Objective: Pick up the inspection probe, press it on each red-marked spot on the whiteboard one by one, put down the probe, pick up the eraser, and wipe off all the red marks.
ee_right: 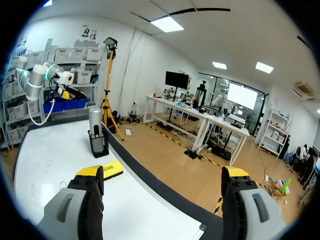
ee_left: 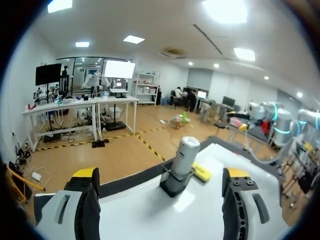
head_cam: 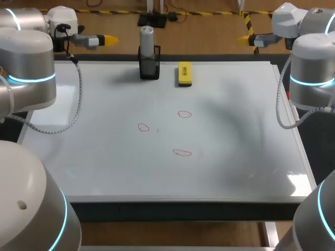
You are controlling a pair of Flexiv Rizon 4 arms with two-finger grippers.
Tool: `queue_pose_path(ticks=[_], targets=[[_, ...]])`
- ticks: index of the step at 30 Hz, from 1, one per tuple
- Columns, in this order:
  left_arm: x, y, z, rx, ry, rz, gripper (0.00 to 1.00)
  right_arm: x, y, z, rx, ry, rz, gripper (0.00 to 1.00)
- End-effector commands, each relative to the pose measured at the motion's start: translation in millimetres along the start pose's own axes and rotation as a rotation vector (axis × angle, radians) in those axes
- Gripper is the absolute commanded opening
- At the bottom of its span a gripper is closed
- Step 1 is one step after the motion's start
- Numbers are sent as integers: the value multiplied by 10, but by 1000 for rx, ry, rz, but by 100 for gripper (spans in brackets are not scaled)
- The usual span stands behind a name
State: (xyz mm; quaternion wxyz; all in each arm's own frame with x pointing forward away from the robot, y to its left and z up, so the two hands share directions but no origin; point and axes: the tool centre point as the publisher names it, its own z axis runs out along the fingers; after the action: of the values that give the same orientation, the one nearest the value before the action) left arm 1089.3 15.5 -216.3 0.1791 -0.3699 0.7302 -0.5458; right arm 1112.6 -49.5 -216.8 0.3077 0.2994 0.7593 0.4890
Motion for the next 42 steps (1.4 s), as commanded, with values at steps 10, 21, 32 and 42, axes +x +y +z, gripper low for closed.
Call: queue_pose_path(ticks=[10,21,32,42], targets=[[102,-42,161,32,307,170,100,-4,0,1,1,0,0,100],[266,-32,419,153,604,228,100,-4,0,1,1,0,0,100],[411,19,858,216,749,224,100,-4,0,1,1,0,0,100],[524,12,1292,248,836,229,100,-4,0,1,1,0,0,100]])
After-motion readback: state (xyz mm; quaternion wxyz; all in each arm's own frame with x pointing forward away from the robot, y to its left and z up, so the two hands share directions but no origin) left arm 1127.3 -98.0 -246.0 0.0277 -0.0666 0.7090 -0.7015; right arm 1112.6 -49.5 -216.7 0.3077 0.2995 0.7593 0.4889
